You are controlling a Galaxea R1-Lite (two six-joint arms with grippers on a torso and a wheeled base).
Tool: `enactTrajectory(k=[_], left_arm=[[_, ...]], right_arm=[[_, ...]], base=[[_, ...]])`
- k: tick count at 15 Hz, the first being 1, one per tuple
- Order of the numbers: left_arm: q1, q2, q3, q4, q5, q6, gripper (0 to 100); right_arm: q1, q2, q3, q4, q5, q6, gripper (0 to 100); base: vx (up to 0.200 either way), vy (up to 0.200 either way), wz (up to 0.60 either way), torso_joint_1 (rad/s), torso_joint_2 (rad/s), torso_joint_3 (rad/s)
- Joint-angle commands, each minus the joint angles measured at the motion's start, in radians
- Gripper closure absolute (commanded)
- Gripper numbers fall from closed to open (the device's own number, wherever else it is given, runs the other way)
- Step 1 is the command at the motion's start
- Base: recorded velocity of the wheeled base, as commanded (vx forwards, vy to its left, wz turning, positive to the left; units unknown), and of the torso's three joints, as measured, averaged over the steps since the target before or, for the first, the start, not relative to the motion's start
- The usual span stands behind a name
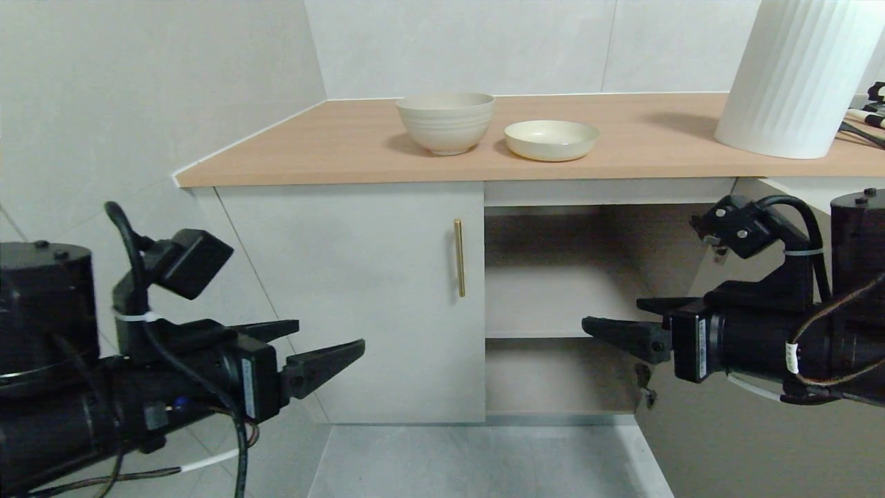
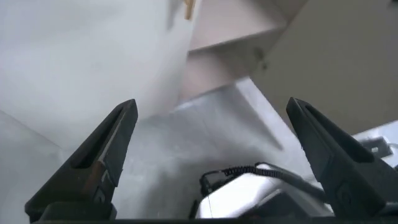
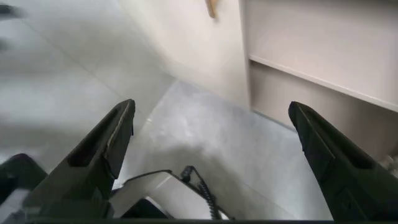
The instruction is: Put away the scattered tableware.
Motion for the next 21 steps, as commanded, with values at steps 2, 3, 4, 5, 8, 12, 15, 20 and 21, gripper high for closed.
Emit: enactTrajectory(k=[2, 3, 4, 5, 8, 12, 15, 20, 21], left_arm=[[0.012, -0.108, -0.047, 0.036, 0.003, -0.007, 0], [0.012, -0.098, -0.052, 0.034, 0.003, -0.027, 0], [0.012, -0.097, -0.050, 0.034, 0.003, -0.032, 0], [0.012, -0.097, -0.050, 0.034, 0.001, -0.032, 0], [0.012, -0.098, -0.052, 0.034, 0.003, -0.032, 0], [0.012, -0.097, -0.053, 0.036, 0.001, -0.032, 0], [0.012, -0.088, -0.053, 0.034, 0.001, -0.032, 0], [0.012, -0.095, -0.048, 0.034, -0.006, -0.032, 0], [0.012, -0.095, -0.048, 0.034, -0.008, -0.032, 0]], right_arm=[[-0.005, 0.007, 0.005, -0.006, -0.010, -0.005, 0], [-0.005, -0.004, 0.014, -0.006, -0.015, -0.027, 0], [-0.005, -0.007, 0.017, -0.006, -0.016, -0.053, 0], [-0.007, -0.009, 0.024, -0.007, -0.018, -0.067, 0], [-0.007, -0.016, 0.024, -0.009, -0.016, -0.067, 0], [-0.007, -0.036, 0.028, -0.012, -0.016, -0.068, 0], [-0.007, -0.039, 0.028, -0.012, -0.015, -0.068, 0], [-0.005, -0.039, 0.034, -0.012, -0.007, -0.068, 0], [-0.005, -0.041, 0.034, -0.012, -0.007, -0.068, 0]], base=[[0.000, 0.000, 0.00, 0.000, 0.00, 0.000], [0.000, 0.000, 0.00, 0.000, 0.00, 0.000], [0.000, 0.000, 0.00, 0.000, 0.00, 0.000], [0.000, 0.000, 0.00, 0.000, 0.00, 0.000], [0.133, 0.000, 0.00, 0.000, 0.00, 0.000], [0.200, 0.000, 0.00, 0.006, 0.00, 0.000], [0.200, 0.000, 0.00, -0.001, 0.00, 0.002], [0.120, 0.000, 0.00, 0.000, 0.00, 0.001], [0.000, 0.000, 0.00, 0.000, 0.00, 0.000]])
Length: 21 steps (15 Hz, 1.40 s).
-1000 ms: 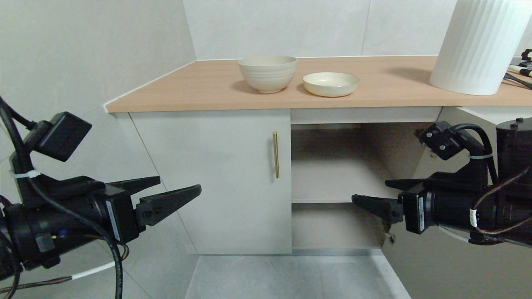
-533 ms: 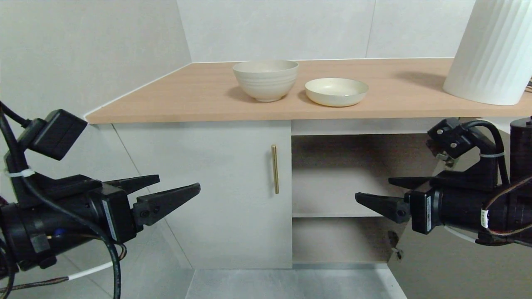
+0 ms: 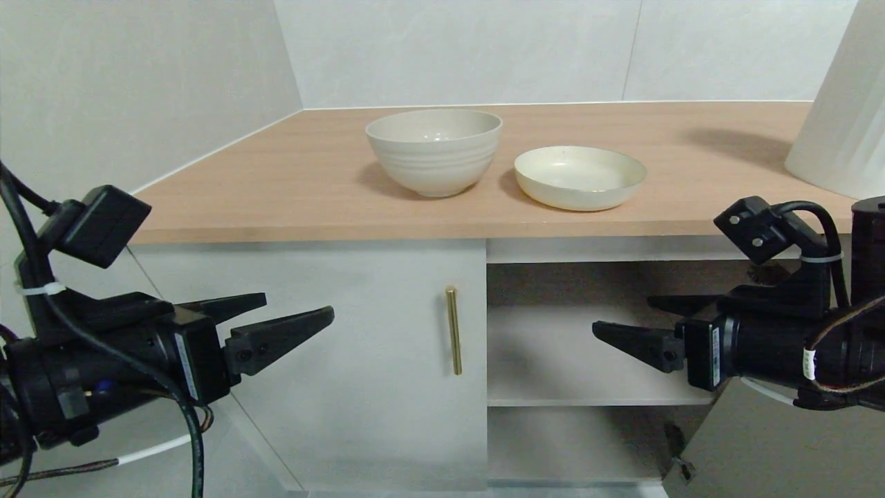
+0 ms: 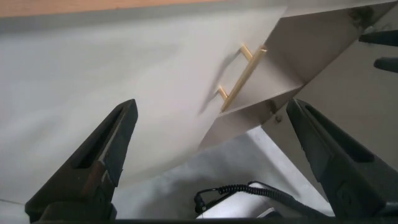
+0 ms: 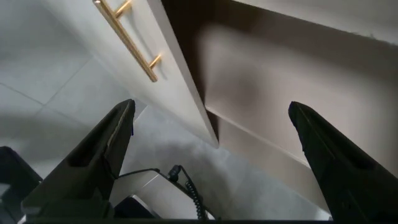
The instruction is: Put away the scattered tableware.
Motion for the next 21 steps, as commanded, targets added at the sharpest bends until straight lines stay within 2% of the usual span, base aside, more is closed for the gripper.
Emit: enactTrajectory(k=[1, 8, 14, 17, 21], left_arm=[[0.000, -0.001, 0.000, -0.001, -0.003, 0.000, 0], [0.000, 0.024, -0.005, -0.004, -0.011, 0.004, 0], [-0.013, 0.137, -0.005, -0.133, -0.011, 0.008, 0], [-0.013, 0.219, -0.028, -0.234, -0.011, 0.006, 0], [-0.002, 0.298, -0.071, -0.243, -0.007, 0.003, 0]], right_arm=[[0.001, -0.004, 0.000, -0.001, 0.001, 0.000, 0], [0.001, 0.005, 0.000, 0.000, 0.001, 0.000, 0], [0.000, 0.013, -0.001, 0.000, 0.002, -0.011, 0], [0.000, 0.035, -0.005, -0.001, 0.001, -0.011, 0], [-0.002, 0.082, -0.005, -0.018, 0.001, -0.011, 0]], base=[[0.000, 0.000, 0.00, 0.000, 0.00, 0.000], [0.000, 0.000, 0.00, 0.015, -0.07, -0.056], [0.000, 0.000, 0.00, 0.135, -0.41, -0.290], [0.000, 0.000, 0.00, 0.176, -0.46, -0.290], [0.000, 0.000, 0.00, 0.196, -0.48, -0.281]])
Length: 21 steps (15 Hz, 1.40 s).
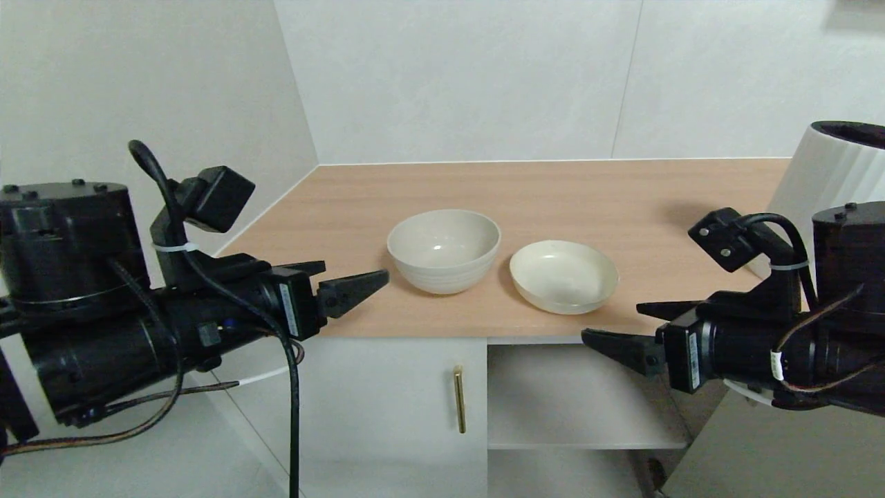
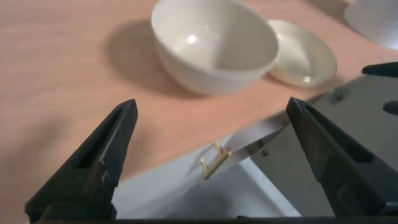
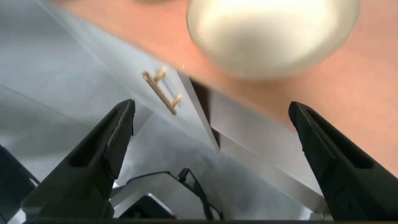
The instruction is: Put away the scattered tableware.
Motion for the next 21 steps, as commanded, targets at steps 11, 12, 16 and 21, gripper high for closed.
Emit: enactTrajectory(k=[11, 12, 16, 21], left_arm=[[0.009, 0.215, -0.219, 0.148, 0.010, -0.290, 0], [0.006, 0.230, -0.250, 0.194, 0.010, -0.342, 0], [0.006, 0.304, -0.321, 0.274, 0.019, -0.476, 0], [-0.009, 0.398, -0.342, 0.273, 0.105, -0.487, 0]], right_arm=[[-0.036, 0.115, -0.025, -0.085, -0.024, 0.013, 0], [-0.038, 0.144, -0.063, -0.075, -0.091, 0.043, 0], [-0.042, 0.248, -0.256, 0.129, -0.249, 0.224, 0], [-0.073, 0.345, -0.365, 0.238, -0.340, 0.313, 0]], base=[[0.000, 0.000, 0.00, 0.137, -0.31, -0.176], [0.000, 0.000, 0.00, 0.000, 0.00, 0.000], [0.000, 0.000, 0.00, 0.000, 0.00, 0.000], [0.000, 0.000, 0.00, 0.000, 0.00, 0.000]])
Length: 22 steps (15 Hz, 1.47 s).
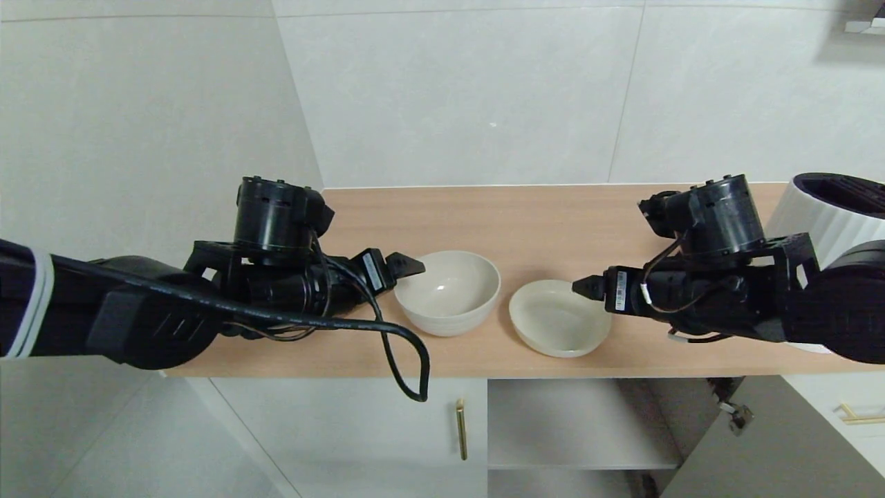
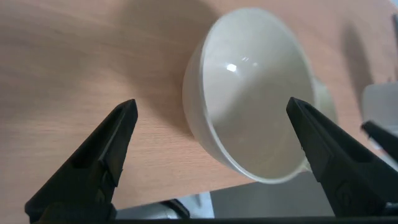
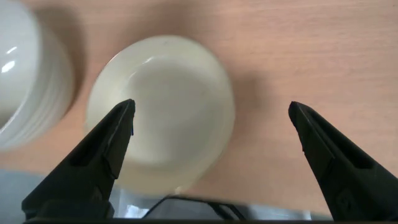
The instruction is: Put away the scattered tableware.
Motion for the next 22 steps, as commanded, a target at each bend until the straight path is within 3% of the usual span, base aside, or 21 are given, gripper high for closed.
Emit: enactTrajectory(k=[1, 8, 9, 17, 22], left_arm=[[-0.010, 0.042, -0.002, -0.002, 0.001, -0.001, 0], [-0.019, 0.051, -0.002, -0.005, 0.002, -0.018, 0], [-0.022, 0.050, -0.002, -0.005, 0.002, -0.018, 100], [-0.022, 0.037, -0.004, -0.005, 0.002, -0.023, 100], [-0.022, 0.030, -0.002, -0.005, 0.002, -0.023, 100]], right_arm=[[-0.012, 0.045, -0.023, 0.001, -0.005, 0.009, 0], [-0.013, 0.046, -0.022, 0.001, -0.005, 0.010, 0], [-0.013, 0.046, -0.022, 0.001, -0.005, 0.010, 0], [-0.013, 0.062, -0.023, 0.002, -0.009, 0.013, 0], [-0.013, 0.108, -0.031, 0.002, -0.074, 0.012, 0]], base=[[0.000, 0.000, 0.00, 0.000, 0.00, 0.000], [0.000, 0.000, 0.00, 0.000, 0.00, 0.000], [0.000, 0.000, 0.00, 0.000, 0.00, 0.000], [0.000, 0.000, 0.00, 0.000, 0.00, 0.000], [0.000, 0.000, 0.00, 0.000, 0.00, 0.000]])
